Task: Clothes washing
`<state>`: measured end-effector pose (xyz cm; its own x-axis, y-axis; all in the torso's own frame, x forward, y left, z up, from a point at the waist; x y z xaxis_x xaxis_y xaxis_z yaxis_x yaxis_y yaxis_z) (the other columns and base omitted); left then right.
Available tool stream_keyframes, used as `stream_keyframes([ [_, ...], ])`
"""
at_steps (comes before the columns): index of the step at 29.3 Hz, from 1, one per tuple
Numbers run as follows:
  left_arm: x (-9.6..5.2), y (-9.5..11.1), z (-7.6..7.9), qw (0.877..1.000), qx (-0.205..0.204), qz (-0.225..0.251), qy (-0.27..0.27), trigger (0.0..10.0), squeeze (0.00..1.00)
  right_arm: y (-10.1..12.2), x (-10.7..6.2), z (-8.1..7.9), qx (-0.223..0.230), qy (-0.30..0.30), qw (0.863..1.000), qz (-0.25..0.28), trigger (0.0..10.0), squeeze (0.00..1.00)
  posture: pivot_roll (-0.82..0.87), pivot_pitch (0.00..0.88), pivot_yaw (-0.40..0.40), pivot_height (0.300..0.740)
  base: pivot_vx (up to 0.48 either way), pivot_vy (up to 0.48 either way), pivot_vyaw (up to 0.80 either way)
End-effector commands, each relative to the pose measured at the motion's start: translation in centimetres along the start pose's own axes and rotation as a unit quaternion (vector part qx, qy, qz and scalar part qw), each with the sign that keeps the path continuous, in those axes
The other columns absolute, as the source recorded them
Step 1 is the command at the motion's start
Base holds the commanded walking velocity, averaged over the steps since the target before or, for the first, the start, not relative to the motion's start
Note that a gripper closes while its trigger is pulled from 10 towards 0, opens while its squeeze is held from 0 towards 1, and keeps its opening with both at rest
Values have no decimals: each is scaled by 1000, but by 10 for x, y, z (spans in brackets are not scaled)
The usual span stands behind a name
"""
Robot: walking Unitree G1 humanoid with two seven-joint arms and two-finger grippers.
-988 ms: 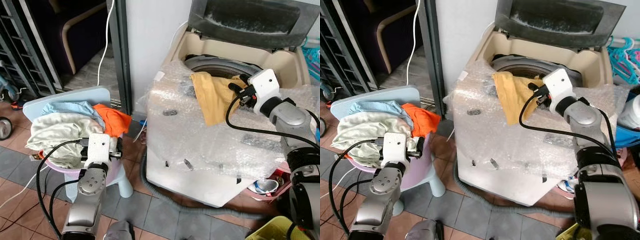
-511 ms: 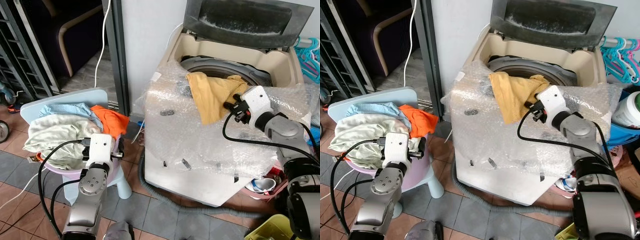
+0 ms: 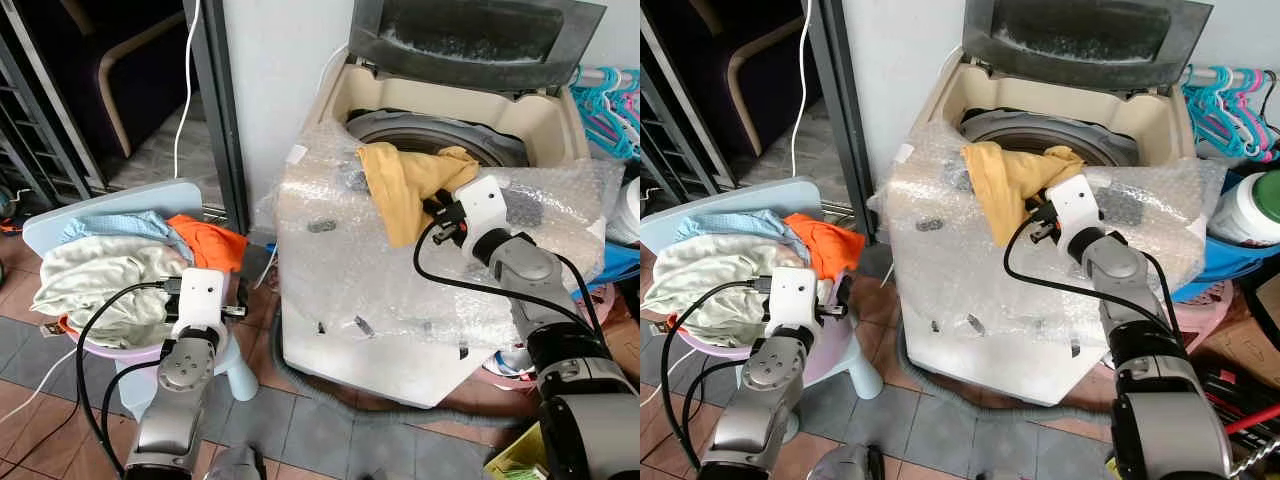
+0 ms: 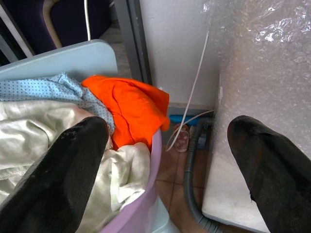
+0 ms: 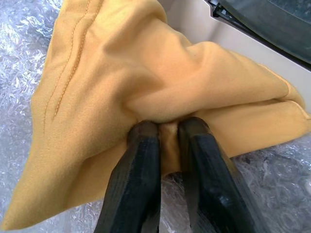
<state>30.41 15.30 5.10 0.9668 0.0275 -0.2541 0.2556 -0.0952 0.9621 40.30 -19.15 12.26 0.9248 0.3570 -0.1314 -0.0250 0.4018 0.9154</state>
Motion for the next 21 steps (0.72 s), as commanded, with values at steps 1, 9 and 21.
stream_keyframes([
  [1,1,-1,2,1000,2,-6,-6,10000,0,-15,-2,-3,4,3,999,-37,0,0,10,0,-19,740,0,0,0],
  [9,1,-2,3,1000,1,-7,-4,10000,0,-16,1,7,14,-25,998,-53,0,0,11,0,-25,740,0,0,0],
  [21,0,-3,3,1000,2,-8,-4,10000,0,40,10,56,-10,-113,993,27,0,0,9,0,-27,740,0,0,0],
])
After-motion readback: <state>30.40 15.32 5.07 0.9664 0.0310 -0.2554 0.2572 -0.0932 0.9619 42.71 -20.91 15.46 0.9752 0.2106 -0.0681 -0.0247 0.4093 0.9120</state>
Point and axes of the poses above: a point about 5 cm out from each wrist's last joint towards the gripper, its own x axis pointing out of the wrist towards the gripper, its own y axis along the axis of the wrist's last joint, z = x × y, the point moved 5 cm from there along x, pointing out of the wrist towards the gripper, and after that the axes turned 3 degrees about -x, right-handed, at the moved point
